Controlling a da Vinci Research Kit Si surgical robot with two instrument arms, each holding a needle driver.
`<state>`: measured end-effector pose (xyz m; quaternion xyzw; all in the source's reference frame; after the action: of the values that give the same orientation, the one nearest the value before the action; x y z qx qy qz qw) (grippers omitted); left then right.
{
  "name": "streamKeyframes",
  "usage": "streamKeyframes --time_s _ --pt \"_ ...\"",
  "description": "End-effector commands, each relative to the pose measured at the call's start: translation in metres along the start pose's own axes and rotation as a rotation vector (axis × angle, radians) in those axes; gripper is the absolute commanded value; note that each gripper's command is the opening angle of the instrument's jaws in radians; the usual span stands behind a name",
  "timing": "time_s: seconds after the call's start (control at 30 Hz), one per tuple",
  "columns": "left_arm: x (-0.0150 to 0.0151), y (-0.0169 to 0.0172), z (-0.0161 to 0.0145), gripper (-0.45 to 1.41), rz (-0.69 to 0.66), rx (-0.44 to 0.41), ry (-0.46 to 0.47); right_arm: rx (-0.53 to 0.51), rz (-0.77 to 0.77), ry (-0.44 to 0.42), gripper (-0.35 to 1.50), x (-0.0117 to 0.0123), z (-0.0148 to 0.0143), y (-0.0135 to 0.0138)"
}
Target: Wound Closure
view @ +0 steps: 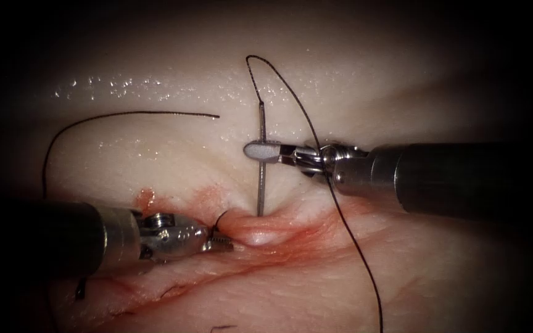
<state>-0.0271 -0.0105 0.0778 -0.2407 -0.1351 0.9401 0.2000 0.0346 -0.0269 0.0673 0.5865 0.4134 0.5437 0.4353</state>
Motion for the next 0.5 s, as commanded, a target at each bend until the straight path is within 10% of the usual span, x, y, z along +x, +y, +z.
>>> streamKeyframes --time_s 0.03,0.5 --pt "0.0002 0.0001 0.0008 0.19 0.000 0.000 0.000 0.004 0.001 -0.005 -0.35 -0.0002 0.0010 0.0001" --pt "0.0002 0.0000 0.0007 0.19 0.000 0.002 -0.001 0.019 0.067 -0.031 -0.35 -0.0026 0.0014 -0.0019"
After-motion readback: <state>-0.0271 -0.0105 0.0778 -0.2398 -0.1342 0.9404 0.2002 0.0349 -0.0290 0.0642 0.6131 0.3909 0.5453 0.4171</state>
